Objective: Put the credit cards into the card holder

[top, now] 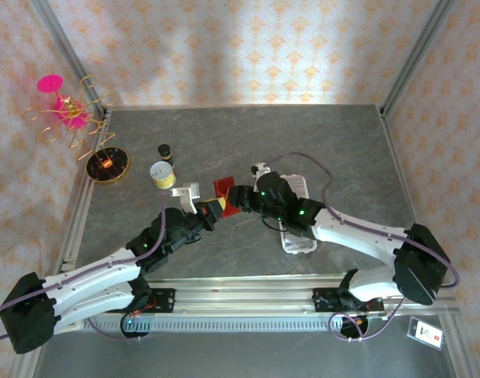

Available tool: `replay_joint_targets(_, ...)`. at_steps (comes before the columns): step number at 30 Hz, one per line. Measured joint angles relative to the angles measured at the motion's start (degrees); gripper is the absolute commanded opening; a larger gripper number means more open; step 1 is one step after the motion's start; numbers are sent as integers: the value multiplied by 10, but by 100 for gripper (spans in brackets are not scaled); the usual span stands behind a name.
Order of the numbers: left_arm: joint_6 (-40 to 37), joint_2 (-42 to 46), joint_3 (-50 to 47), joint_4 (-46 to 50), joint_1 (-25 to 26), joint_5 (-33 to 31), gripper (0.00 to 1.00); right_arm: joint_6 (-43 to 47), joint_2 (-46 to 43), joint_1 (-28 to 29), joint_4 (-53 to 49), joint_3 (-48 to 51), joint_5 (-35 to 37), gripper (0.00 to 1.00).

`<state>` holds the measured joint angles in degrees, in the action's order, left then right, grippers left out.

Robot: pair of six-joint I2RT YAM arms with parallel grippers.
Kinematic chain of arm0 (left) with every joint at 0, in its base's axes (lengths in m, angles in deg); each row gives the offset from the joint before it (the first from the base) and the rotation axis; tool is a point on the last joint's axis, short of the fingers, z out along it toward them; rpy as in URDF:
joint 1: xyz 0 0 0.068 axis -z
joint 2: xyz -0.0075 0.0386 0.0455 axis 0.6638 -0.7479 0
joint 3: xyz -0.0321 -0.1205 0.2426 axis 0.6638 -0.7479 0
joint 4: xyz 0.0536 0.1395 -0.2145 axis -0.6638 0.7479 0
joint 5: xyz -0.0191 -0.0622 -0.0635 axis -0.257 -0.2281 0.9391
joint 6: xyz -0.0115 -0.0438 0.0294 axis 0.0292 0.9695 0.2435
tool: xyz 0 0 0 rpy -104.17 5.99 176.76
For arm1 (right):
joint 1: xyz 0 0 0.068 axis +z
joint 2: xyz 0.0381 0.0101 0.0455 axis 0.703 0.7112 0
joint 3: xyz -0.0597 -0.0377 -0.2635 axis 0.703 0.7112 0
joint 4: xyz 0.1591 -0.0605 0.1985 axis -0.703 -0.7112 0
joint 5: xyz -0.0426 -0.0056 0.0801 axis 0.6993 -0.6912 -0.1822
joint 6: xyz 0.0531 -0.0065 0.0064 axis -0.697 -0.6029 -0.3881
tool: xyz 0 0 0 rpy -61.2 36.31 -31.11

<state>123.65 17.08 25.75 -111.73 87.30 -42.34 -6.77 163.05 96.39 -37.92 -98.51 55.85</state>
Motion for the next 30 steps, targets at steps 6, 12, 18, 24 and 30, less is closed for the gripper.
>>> replay_joint_targets(6, 0, 7, -5, 1, -4, -4, 0, 1, 24, 4, -12, -21, 2, 51)
replay_joint_targets(12, 0, 16, -14, 2, -3, -7, 0, 3, 27, 5, -21, -23, 1, 60)
replay_joint_targets(18, 0, 16, -14, 1, -3, -7, 0, 3, 22, 5, -9, -11, -5, 64)
replay_joint_targets(24, 0, 16, -14, 0, -3, -2, 0, 3, 6, 6, 1, 0, -17, 66)
replay_joint_targets(30, 0, 19, -14, 0, -3, 0, 0, 3, 0, 9, 5, 2, -25, 66)
